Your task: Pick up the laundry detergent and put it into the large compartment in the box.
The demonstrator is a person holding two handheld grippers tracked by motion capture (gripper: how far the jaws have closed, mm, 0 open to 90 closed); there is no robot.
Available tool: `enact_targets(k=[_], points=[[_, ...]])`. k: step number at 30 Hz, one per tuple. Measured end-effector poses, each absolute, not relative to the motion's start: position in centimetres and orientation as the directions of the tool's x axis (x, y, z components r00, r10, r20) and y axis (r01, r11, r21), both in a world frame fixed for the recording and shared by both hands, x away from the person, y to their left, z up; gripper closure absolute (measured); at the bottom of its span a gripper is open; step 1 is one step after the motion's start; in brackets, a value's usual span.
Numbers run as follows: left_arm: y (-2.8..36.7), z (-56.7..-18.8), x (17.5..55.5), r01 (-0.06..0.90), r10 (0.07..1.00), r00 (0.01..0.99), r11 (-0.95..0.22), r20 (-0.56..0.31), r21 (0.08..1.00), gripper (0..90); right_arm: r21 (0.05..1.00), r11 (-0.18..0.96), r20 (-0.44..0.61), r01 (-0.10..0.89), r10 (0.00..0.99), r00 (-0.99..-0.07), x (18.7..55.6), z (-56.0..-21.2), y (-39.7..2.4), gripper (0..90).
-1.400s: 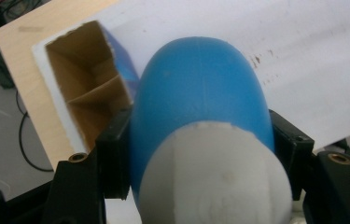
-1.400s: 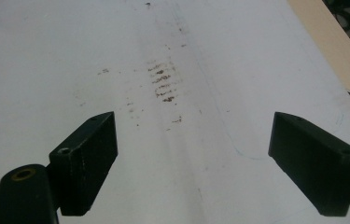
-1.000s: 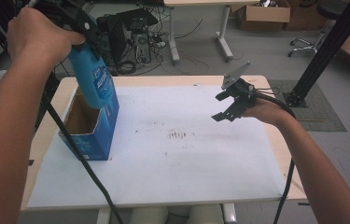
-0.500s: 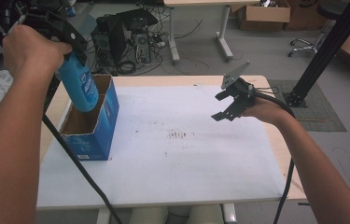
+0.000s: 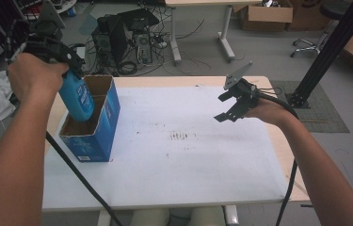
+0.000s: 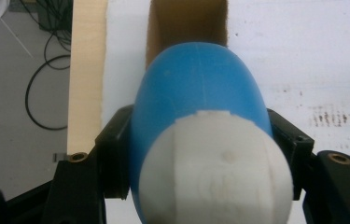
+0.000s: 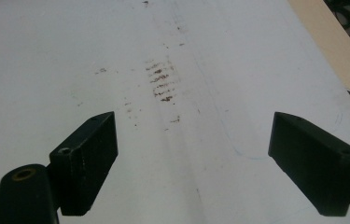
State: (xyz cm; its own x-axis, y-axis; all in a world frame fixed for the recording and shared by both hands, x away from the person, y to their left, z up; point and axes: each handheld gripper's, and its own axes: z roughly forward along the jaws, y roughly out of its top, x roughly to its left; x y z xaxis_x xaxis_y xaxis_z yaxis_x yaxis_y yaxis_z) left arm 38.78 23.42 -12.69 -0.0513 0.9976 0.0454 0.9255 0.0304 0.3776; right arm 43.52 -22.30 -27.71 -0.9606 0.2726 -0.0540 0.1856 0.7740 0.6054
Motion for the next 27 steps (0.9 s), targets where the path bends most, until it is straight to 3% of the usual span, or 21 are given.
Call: enact_targets(k=[13,27], points=[[23.8,-18.9,39.6,0.934,0.995,0.011,-0.046,0.102,0.355,38.1,0.585,0.788,-0.052,0.194,0.275,-0.96,43.6,-28.2,-22.3,15.5],[24.8,-24.8,39.7,0.94,0.997,0.018,-0.042,0.074,0.337,38.1,0.573,0.795,-0.057,0.201,0.284,-0.957,43.6,-28.4,-22.5,15.4]])
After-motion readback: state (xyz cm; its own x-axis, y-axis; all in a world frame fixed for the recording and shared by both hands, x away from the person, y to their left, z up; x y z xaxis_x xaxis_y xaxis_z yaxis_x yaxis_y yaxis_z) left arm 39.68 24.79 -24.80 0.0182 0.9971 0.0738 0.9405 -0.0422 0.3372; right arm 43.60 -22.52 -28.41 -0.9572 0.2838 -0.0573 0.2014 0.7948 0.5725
